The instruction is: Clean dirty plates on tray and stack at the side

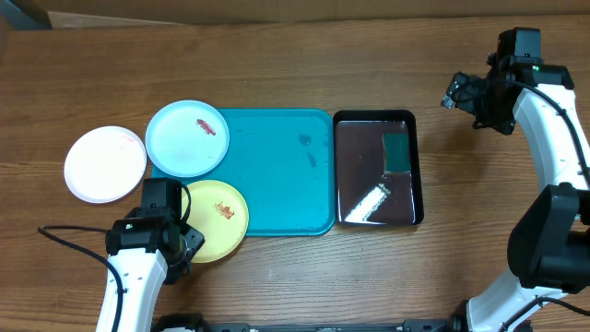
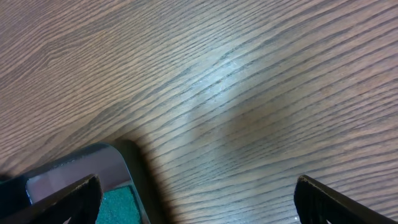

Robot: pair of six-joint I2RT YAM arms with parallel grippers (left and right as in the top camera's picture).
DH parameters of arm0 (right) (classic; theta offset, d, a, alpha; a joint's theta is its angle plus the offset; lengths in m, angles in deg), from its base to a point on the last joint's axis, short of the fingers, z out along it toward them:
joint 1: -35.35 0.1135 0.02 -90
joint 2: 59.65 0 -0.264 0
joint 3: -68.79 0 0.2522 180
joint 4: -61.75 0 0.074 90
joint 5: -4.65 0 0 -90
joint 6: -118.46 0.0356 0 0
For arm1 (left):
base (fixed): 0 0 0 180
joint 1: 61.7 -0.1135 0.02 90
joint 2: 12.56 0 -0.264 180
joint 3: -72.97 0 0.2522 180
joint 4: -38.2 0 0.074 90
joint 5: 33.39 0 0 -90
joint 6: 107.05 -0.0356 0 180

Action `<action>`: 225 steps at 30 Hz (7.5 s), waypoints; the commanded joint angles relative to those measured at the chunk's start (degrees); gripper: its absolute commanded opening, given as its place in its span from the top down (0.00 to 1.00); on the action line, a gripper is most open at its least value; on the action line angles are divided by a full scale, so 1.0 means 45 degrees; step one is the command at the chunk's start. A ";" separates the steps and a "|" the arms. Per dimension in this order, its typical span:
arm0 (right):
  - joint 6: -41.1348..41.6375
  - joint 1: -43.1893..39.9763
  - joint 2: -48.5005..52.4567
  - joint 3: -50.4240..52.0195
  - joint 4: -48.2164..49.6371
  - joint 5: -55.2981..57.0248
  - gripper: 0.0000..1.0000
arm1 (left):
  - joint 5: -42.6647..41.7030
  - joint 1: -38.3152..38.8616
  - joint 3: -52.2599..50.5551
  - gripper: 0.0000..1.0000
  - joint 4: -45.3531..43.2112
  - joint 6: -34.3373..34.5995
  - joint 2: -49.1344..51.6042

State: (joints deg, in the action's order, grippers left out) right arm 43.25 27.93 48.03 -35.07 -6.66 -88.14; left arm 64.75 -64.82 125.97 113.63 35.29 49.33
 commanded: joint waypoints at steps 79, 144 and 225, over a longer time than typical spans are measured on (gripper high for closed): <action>0.0058 0.0015 -0.0068 -0.0121 0.0068 -0.0073 0.00 | -0.6625 -0.2375 0.0690 0.96 -0.1239 -0.7393 0.2637; 0.0058 0.0015 -0.0068 -0.0121 0.0068 -0.0073 0.00 | -0.2166 0.3269 0.4386 0.73 -0.4590 -0.6028 0.7844; 0.0063 0.0015 -0.0068 -0.0126 0.1161 -0.1146 0.00 | -0.1855 0.2458 0.4075 0.89 -0.5251 -0.3920 0.8558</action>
State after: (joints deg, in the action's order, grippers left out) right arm 43.32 27.93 48.03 -35.07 -1.70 -89.01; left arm 56.01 -53.56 144.95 90.05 18.59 87.23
